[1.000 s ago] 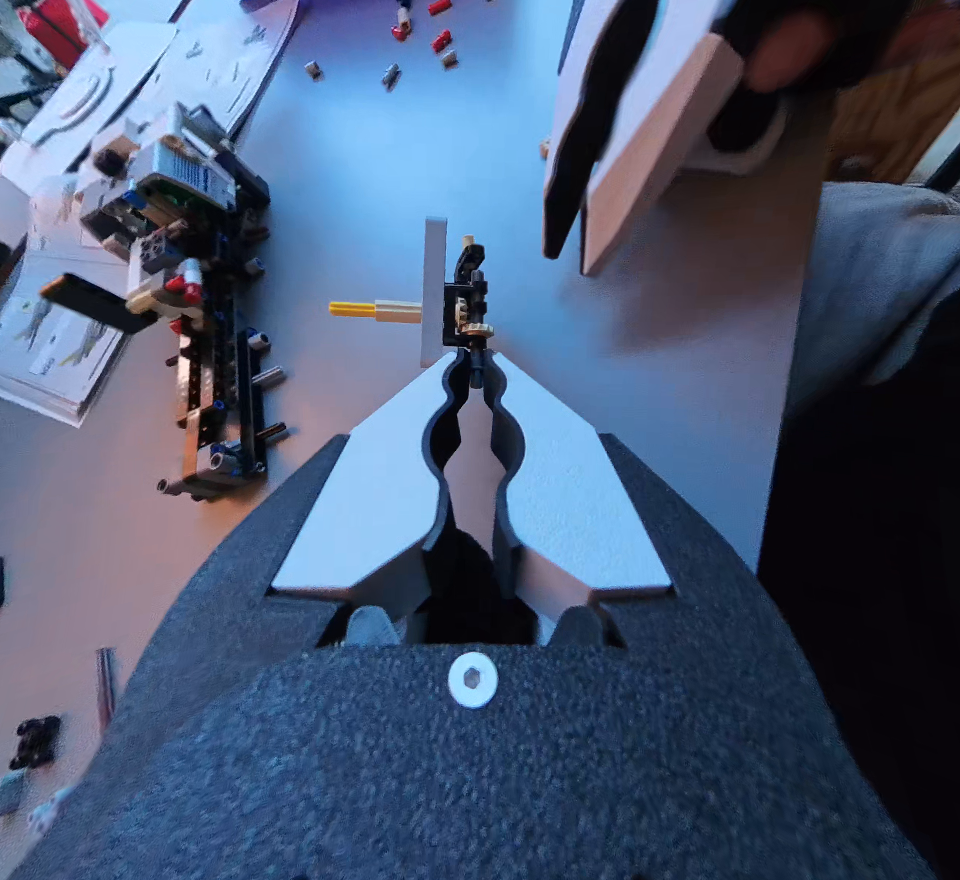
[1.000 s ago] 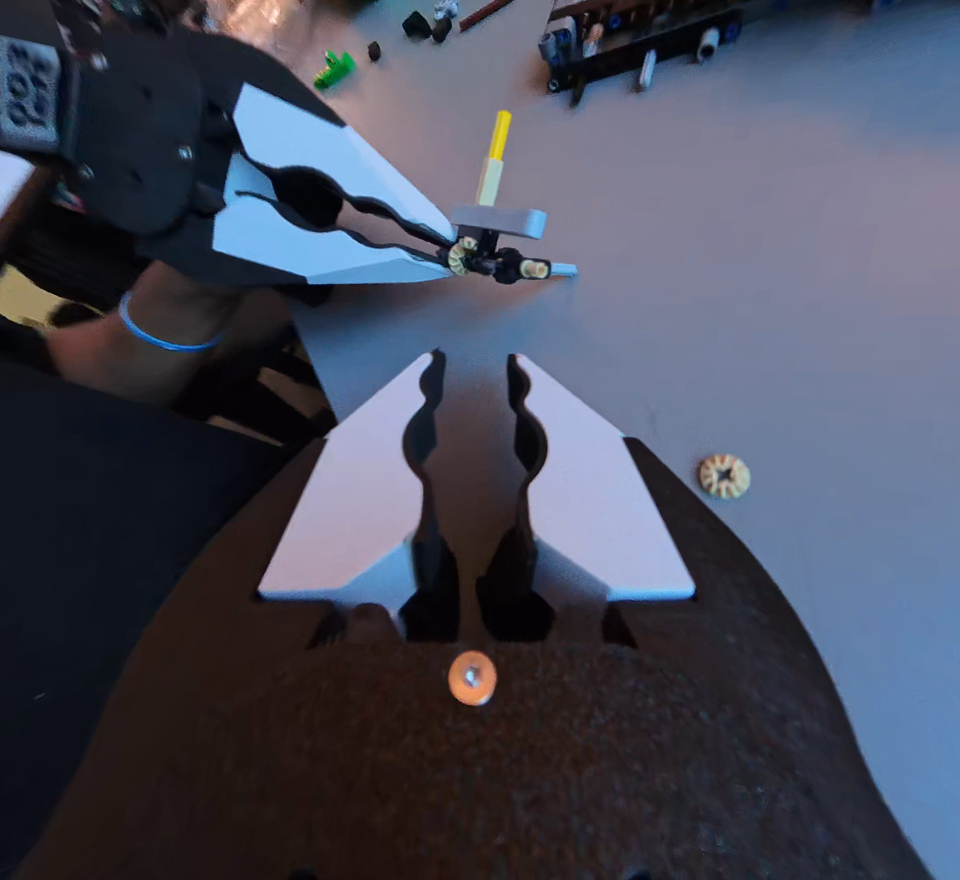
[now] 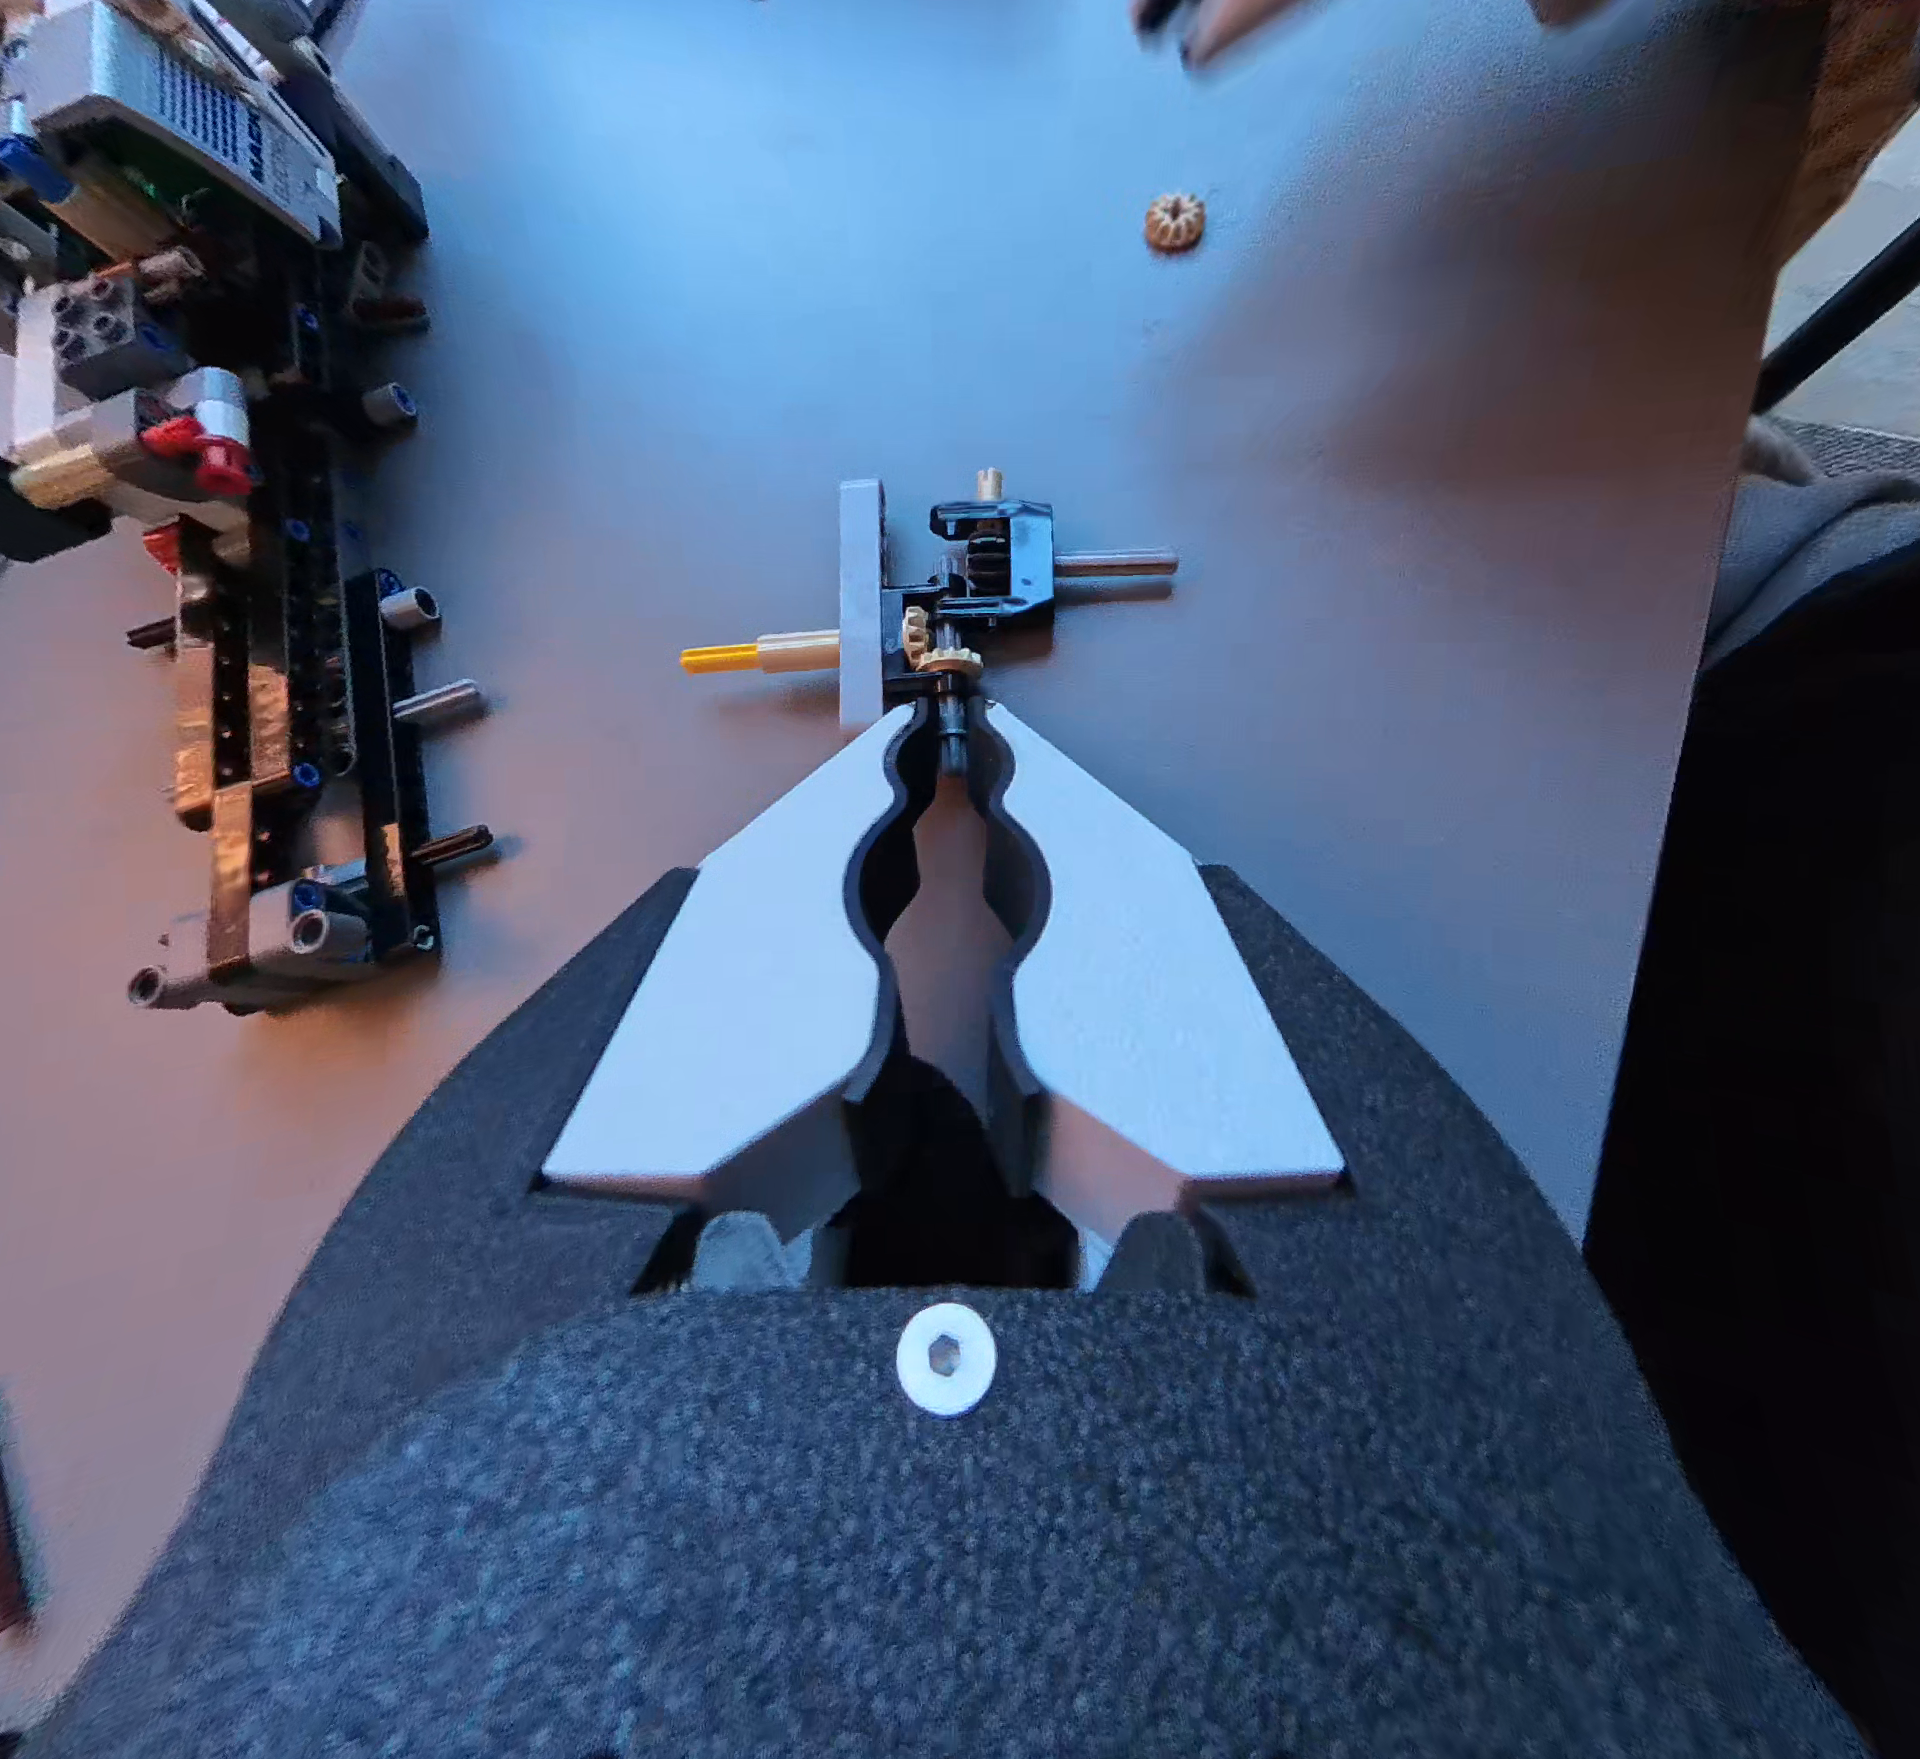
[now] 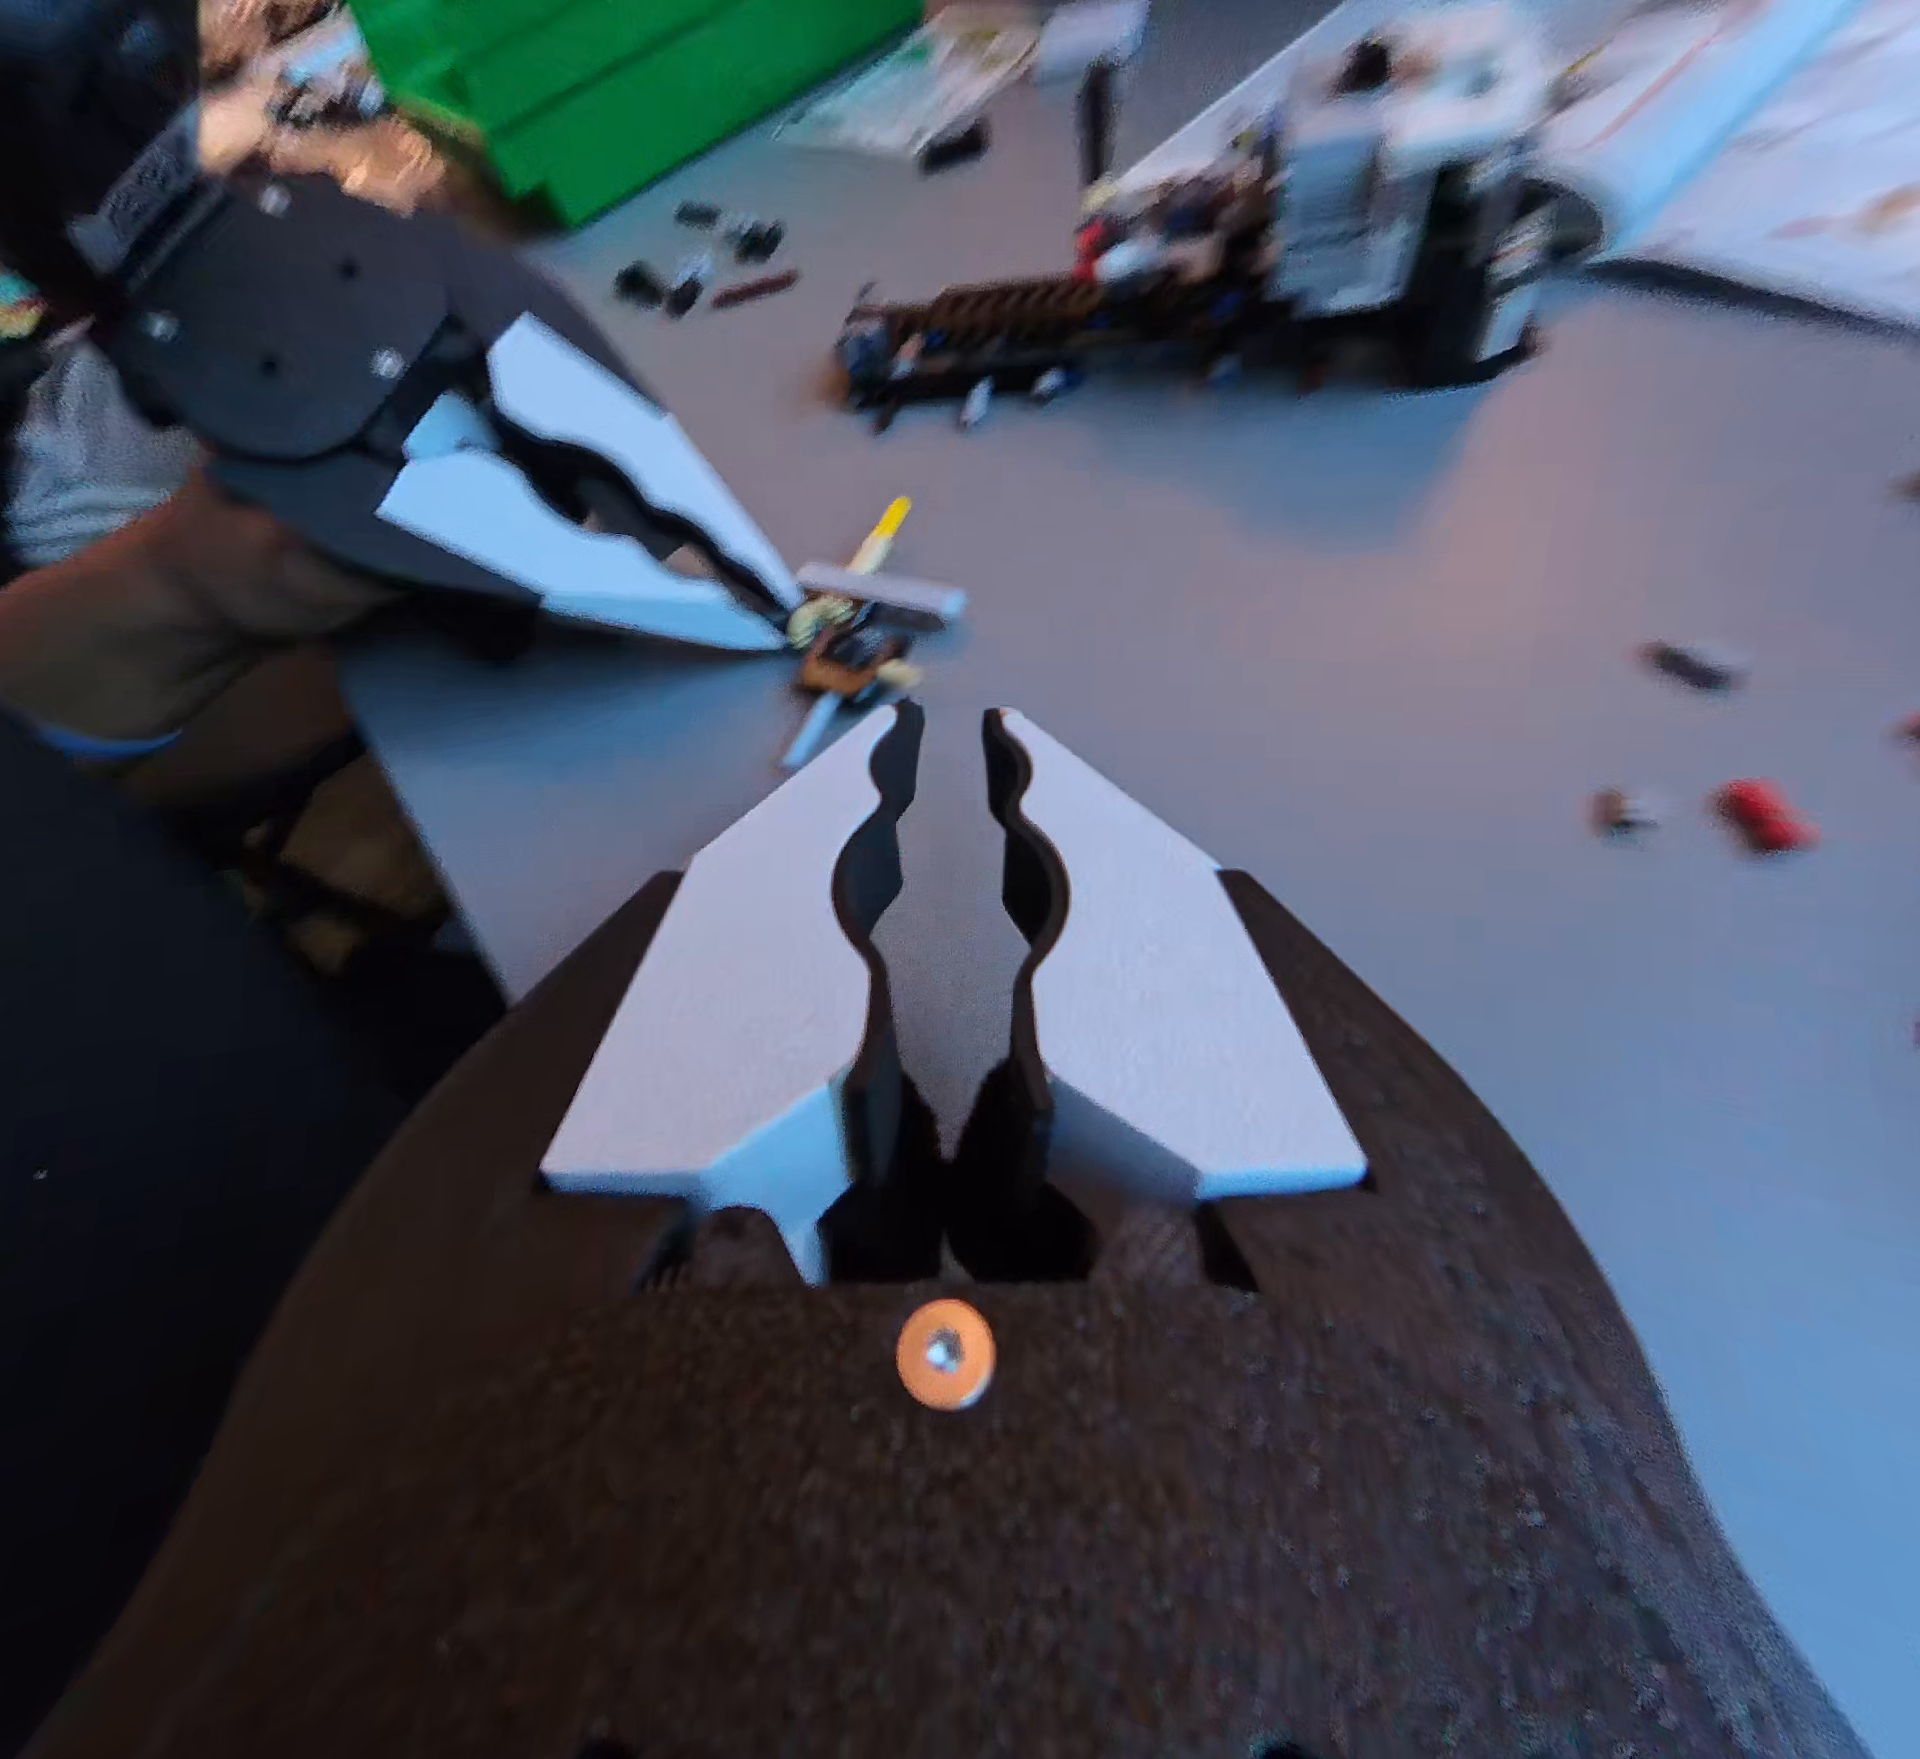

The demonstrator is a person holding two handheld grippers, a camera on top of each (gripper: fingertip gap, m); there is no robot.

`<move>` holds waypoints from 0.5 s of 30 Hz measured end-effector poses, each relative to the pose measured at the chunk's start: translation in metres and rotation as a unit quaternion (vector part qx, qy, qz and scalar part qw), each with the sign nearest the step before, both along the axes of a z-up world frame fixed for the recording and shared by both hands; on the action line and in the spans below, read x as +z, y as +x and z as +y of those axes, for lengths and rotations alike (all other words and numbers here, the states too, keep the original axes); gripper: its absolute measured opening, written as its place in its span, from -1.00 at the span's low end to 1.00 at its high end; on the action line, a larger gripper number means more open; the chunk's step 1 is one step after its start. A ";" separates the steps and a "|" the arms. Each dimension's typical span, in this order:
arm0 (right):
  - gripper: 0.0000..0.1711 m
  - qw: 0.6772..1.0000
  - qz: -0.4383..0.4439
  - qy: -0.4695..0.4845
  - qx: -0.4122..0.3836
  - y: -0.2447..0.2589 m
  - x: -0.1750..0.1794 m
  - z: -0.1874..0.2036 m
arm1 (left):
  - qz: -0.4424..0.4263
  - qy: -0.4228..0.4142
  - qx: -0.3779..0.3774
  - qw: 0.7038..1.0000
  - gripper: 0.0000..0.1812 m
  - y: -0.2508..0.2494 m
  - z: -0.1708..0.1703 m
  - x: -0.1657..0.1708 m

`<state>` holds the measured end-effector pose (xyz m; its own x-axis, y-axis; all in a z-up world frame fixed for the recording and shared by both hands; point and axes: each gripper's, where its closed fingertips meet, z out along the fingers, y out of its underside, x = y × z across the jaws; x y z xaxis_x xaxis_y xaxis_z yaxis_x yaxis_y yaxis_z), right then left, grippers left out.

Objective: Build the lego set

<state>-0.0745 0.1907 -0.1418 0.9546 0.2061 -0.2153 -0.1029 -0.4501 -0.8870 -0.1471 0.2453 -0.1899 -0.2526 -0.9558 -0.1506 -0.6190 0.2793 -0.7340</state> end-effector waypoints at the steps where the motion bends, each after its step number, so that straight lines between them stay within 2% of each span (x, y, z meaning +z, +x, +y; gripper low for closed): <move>1: -0.86 1.000 -0.002 0.017 -0.023 0.016 0.008 0.001 | 0.002 -0.007 0.000 1.000 -0.97 0.000 0.000 0.000; 4: -0.76 0.995 -0.009 0.060 -0.073 0.057 0.028 0.014 | 0.004 -0.015 -0.003 1.000 -0.97 0.006 0.003 0.000; 6: -0.72 0.995 -0.030 0.055 -0.083 0.078 0.023 0.025 | 0.003 -0.012 -0.012 1.000 -0.97 0.013 0.006 0.000; 8: -0.75 0.994 -0.032 0.056 -0.089 0.089 0.015 0.032 | 0.004 -0.013 -0.026 1.000 -0.96 0.022 0.008 0.000; 12: -0.83 0.987 -0.067 0.102 -0.109 0.112 0.030 0.039 | 0.012 -0.037 -0.041 0.998 -0.96 0.039 0.015 0.000; 15: -0.87 0.983 -0.089 0.099 -0.128 0.132 0.029 0.046 | 0.022 -0.065 -0.048 0.997 -0.96 0.048 0.020 0.000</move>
<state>0.0573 0.2370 -0.1125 0.9995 -0.0248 -0.0200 -0.0255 -0.2458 -0.9690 -0.0991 0.2656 -0.1901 -0.3471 -0.9377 -0.0141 -0.6266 0.2430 -0.7405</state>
